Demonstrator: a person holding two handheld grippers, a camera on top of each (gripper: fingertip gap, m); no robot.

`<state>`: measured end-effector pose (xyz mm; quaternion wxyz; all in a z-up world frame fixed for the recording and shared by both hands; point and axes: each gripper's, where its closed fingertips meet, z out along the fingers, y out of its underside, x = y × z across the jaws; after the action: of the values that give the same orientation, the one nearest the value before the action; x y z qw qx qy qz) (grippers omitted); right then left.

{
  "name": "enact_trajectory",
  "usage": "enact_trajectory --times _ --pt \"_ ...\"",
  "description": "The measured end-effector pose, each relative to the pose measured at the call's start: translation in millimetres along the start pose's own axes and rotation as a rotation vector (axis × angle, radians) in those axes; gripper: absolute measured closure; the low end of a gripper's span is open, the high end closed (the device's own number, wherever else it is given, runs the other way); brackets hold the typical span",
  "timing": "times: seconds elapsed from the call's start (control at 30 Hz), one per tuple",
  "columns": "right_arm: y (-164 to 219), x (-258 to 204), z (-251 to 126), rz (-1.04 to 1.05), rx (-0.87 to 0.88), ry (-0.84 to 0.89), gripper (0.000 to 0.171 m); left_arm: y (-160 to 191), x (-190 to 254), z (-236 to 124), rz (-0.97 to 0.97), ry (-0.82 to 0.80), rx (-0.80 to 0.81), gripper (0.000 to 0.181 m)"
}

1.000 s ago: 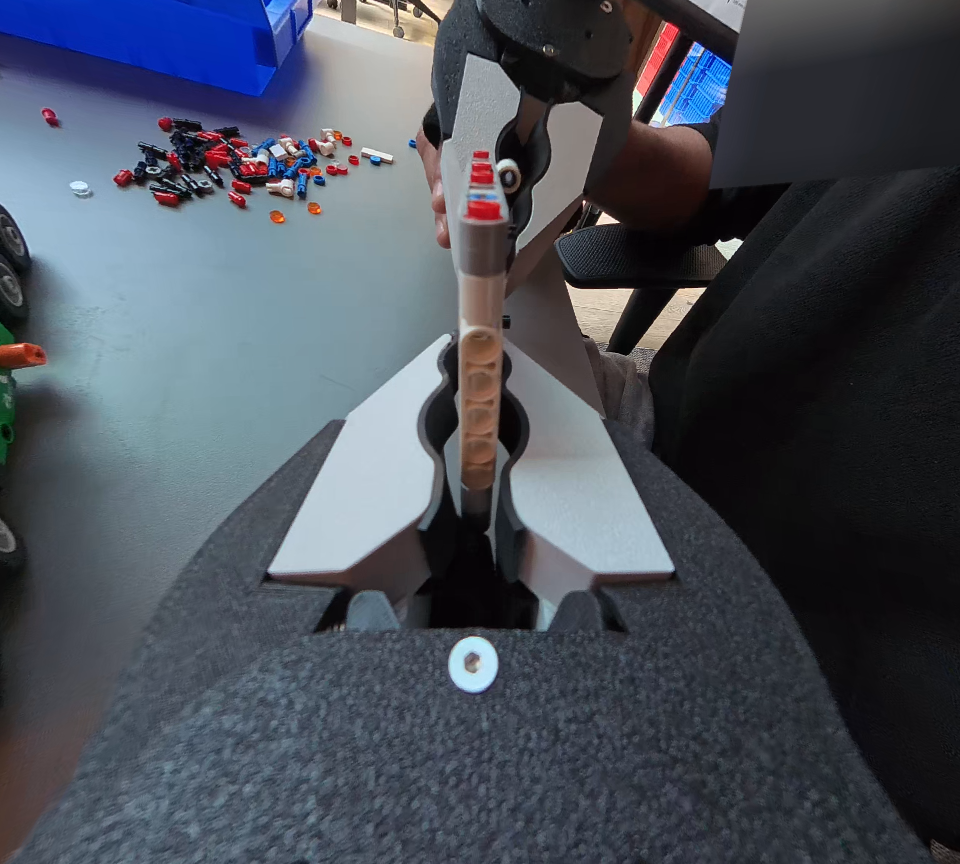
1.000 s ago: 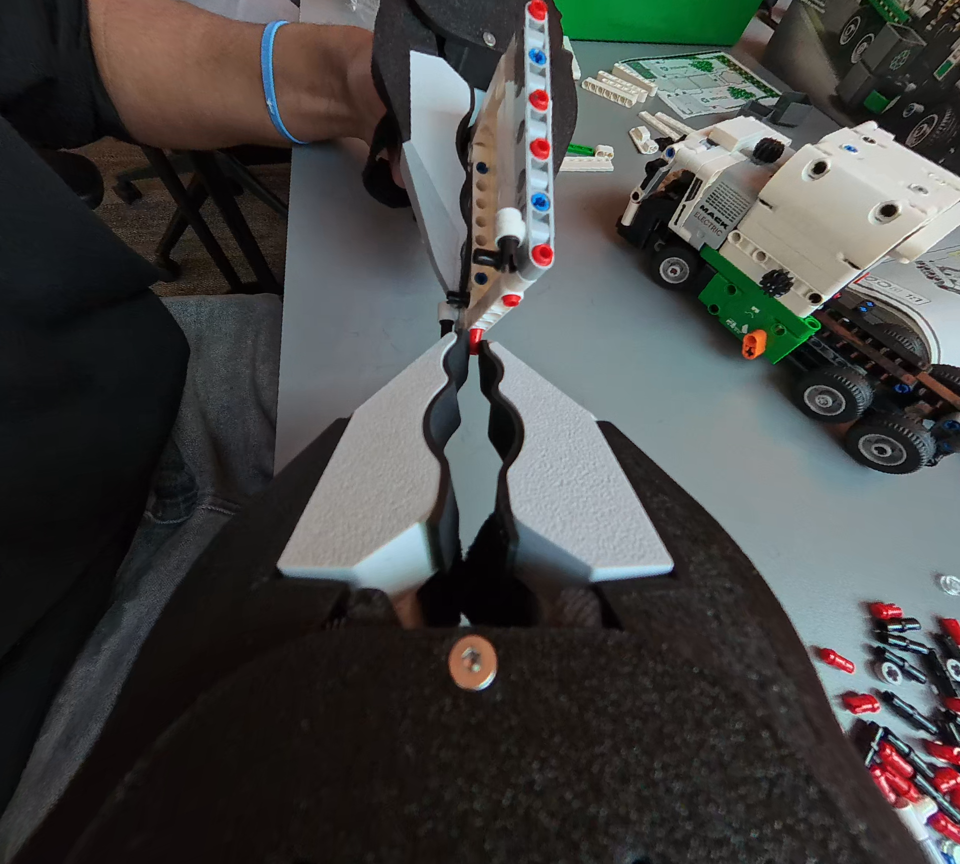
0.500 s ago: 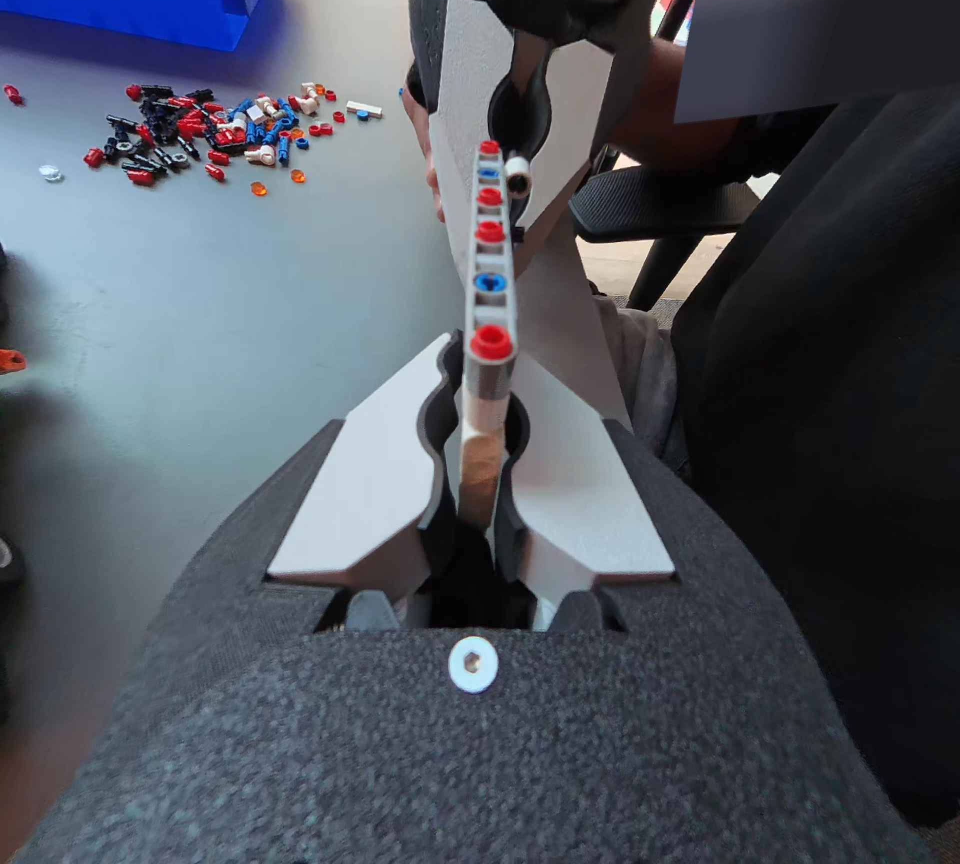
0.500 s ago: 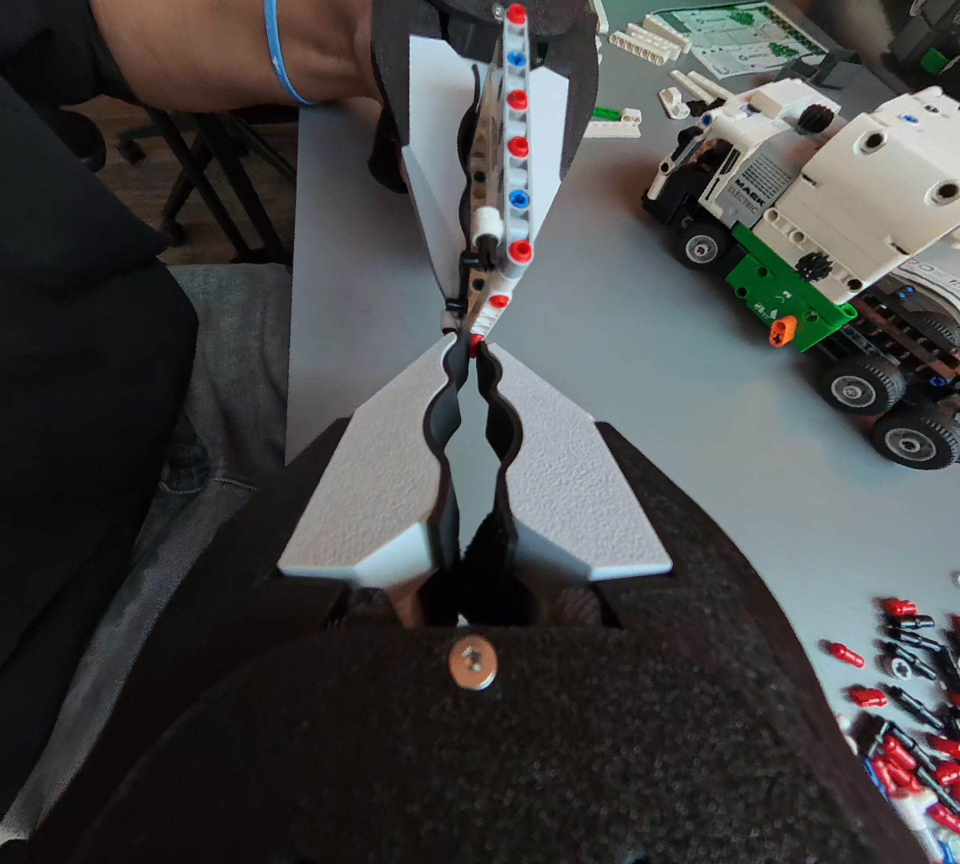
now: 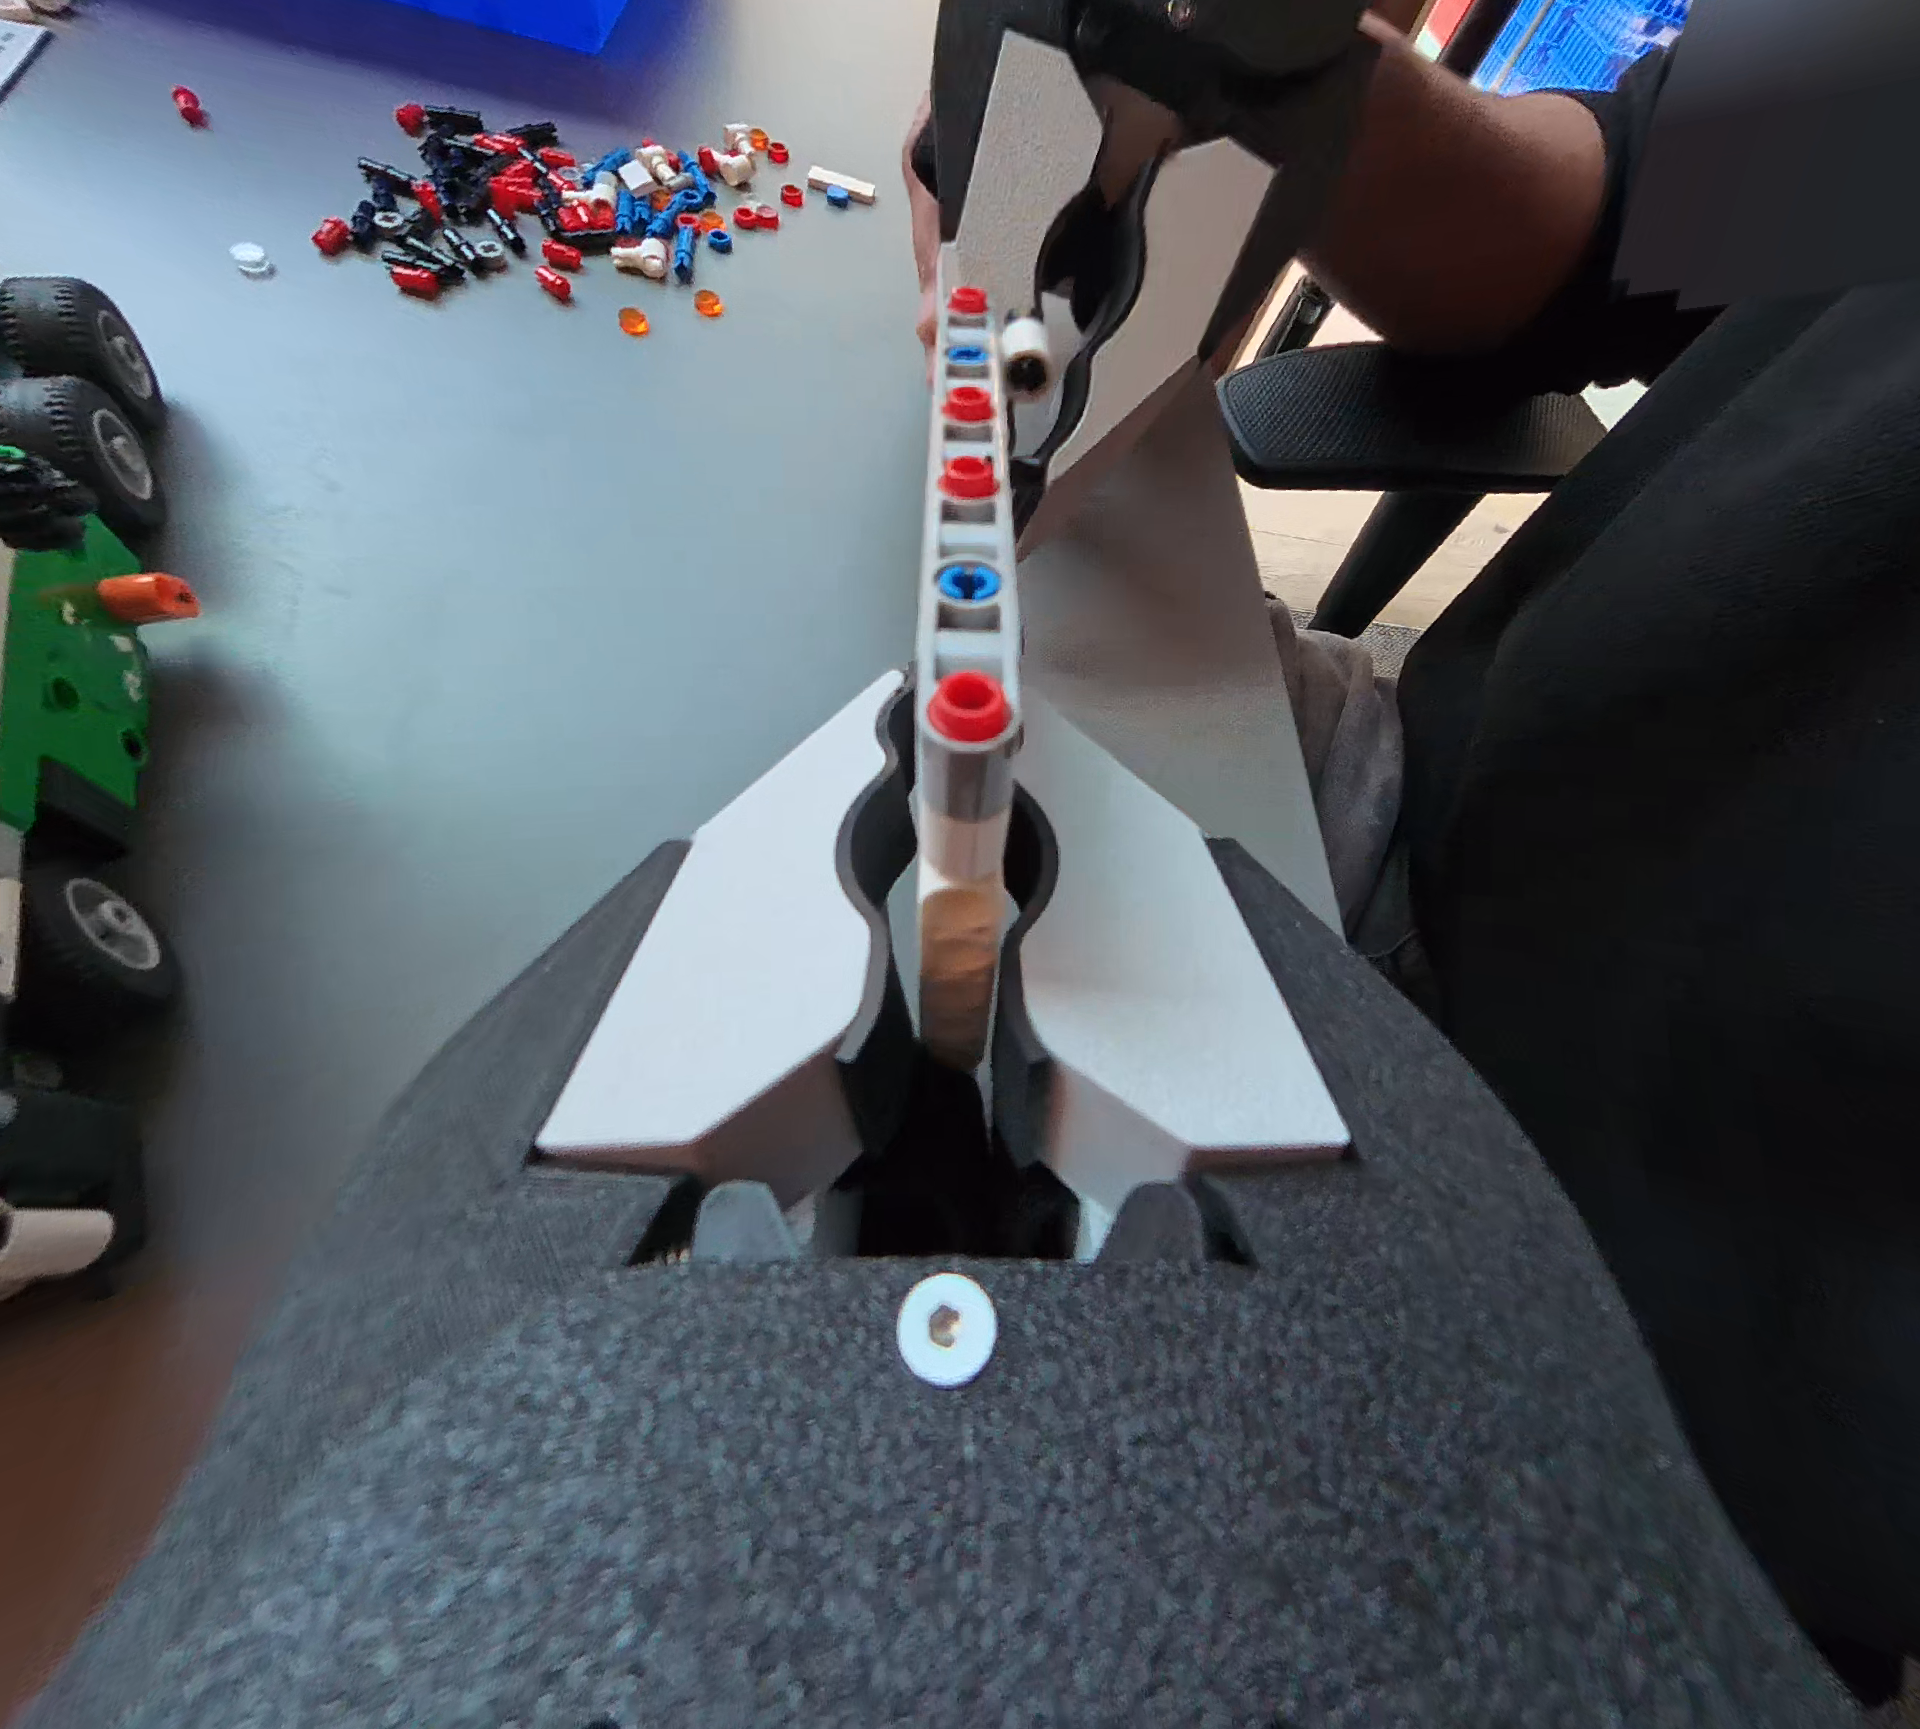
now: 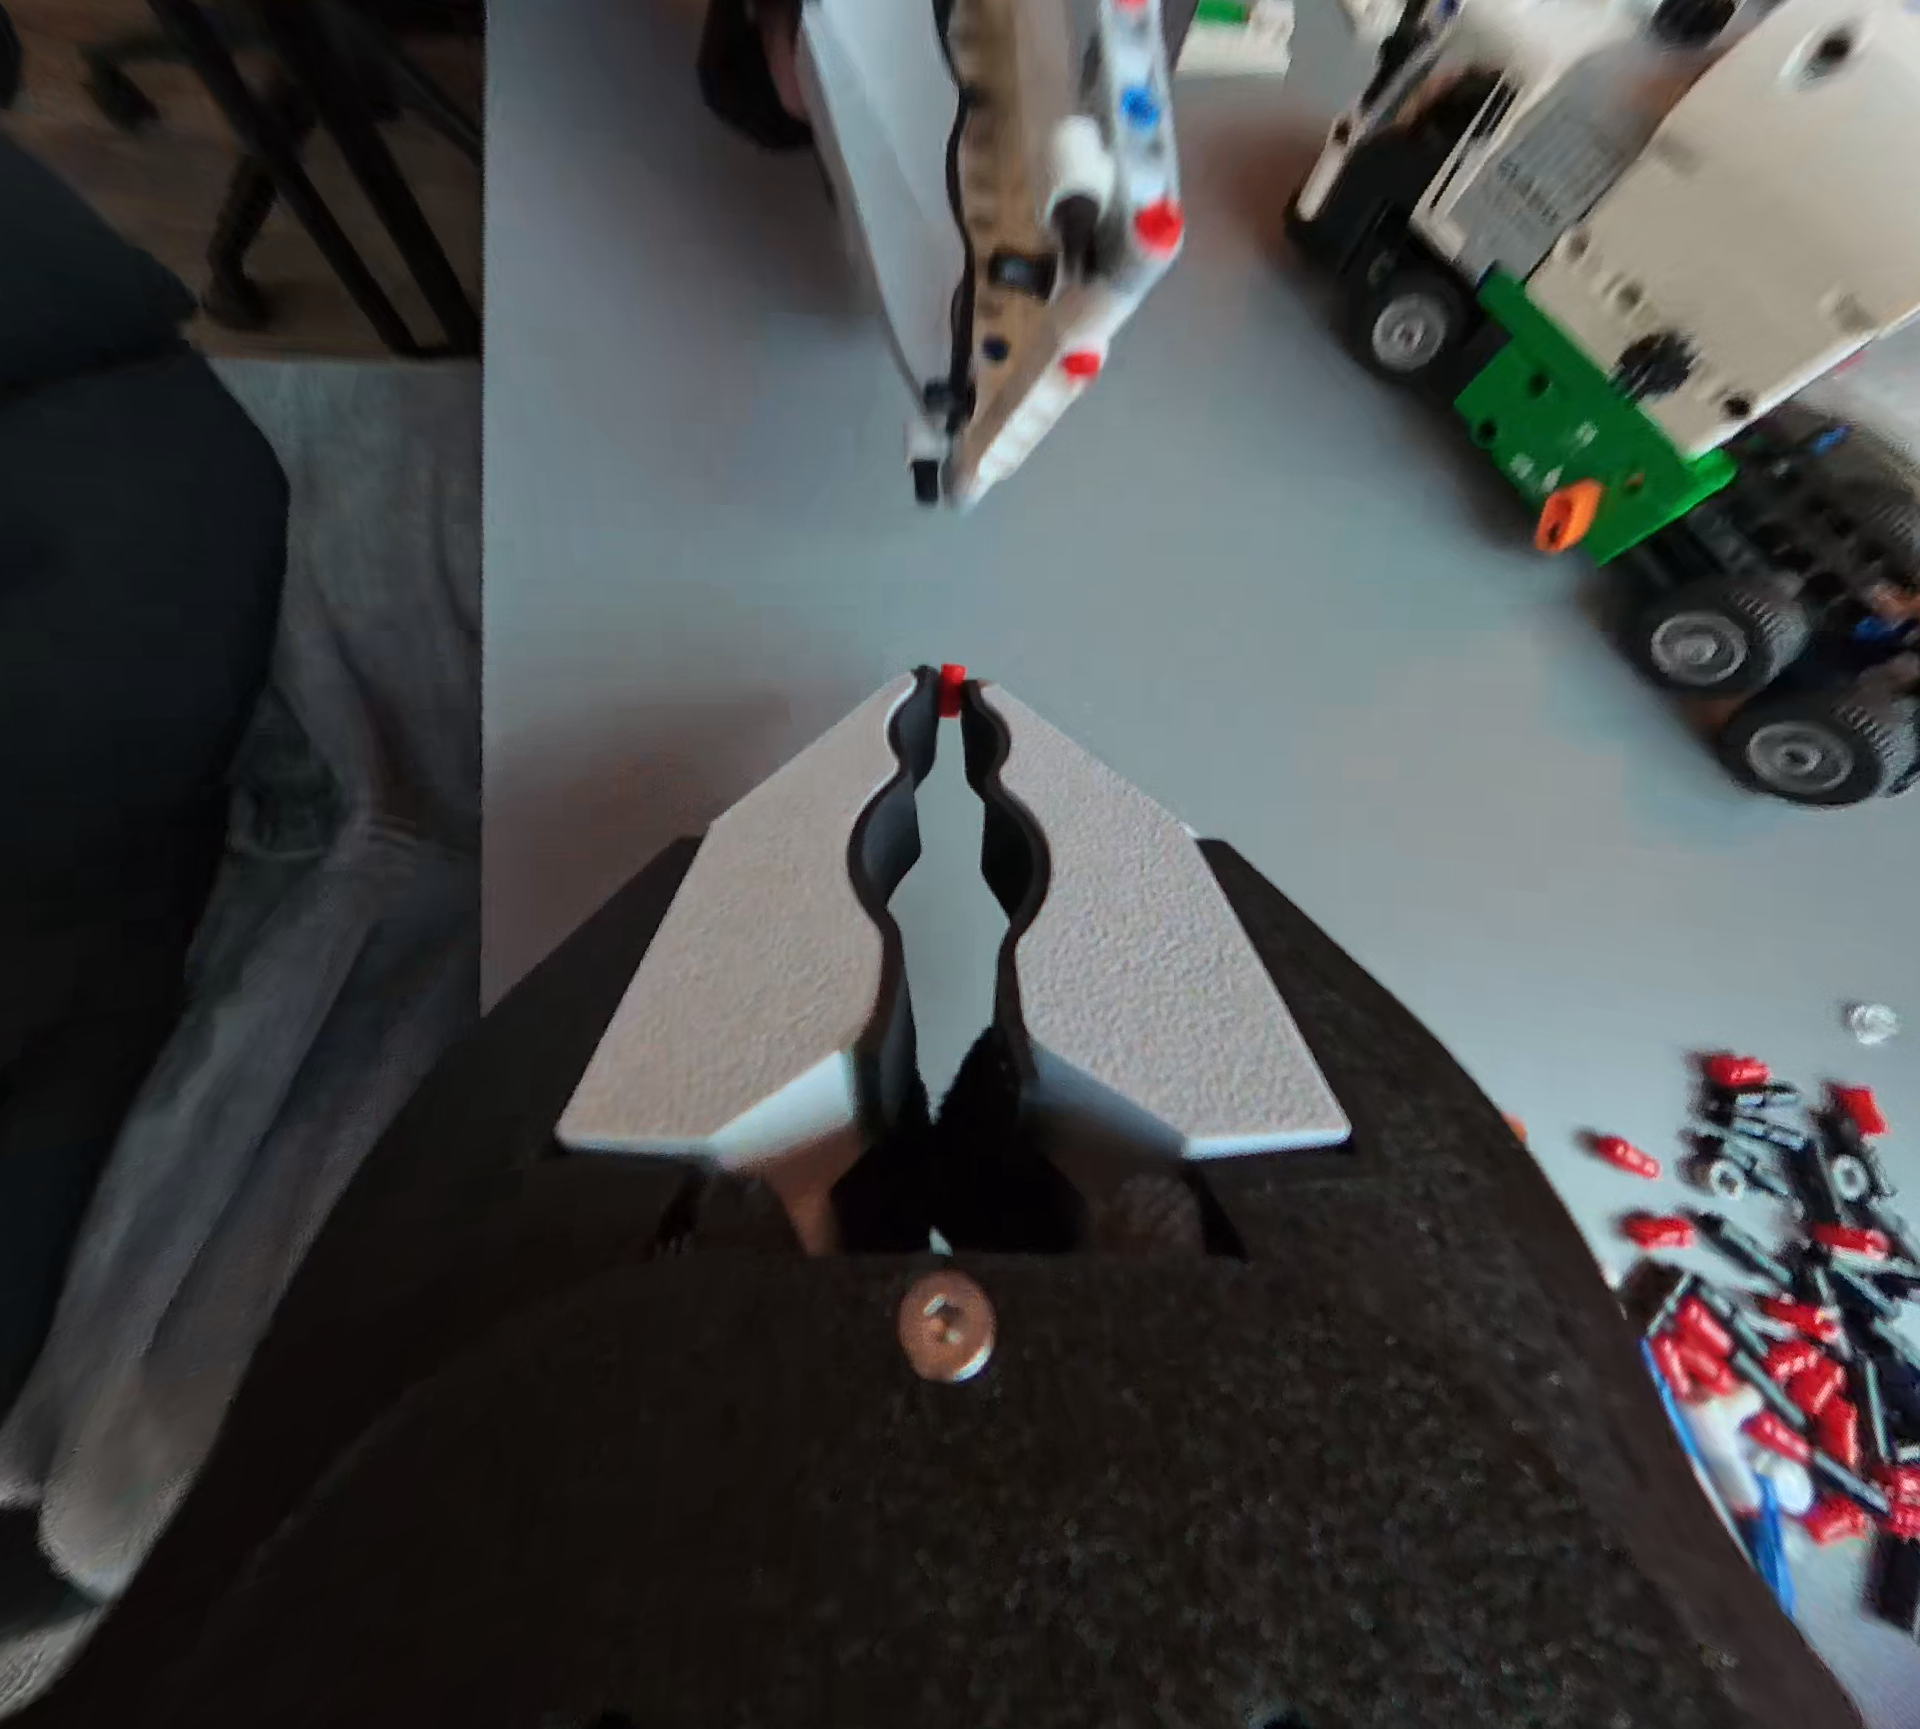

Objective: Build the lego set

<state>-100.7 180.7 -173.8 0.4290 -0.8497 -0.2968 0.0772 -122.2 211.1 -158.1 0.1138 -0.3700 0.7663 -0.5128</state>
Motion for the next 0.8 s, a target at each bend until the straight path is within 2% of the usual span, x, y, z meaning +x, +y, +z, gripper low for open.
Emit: enact_trajectory --times 0.13,0.27,0.37,0.8 --pt "31.5 -2.9 -0.8 0.005 -0.154 -0.041 0.168 2.5 -5.2 -0.6 -0.032 -0.015 -0.013 0.175" --pt "34.0 -2.9 -1.3 0.01 -0.15 -0.052 0.166 5.4 -4.5 1.7 -0.028 -0.014 -0.034 0.175" --pt "33.6 -0.6 -1.4 0.025 -0.128 -0.048 0.158 6.1 -3.7 2.1 -0.016 -0.017 -0.038 0.175" --pt "33.8 -7.9 -5.5 0.066 -0.055 -0.072 0.158 8.9 0.0 3.6 -0.001 -0.008 -0.056 0.175"
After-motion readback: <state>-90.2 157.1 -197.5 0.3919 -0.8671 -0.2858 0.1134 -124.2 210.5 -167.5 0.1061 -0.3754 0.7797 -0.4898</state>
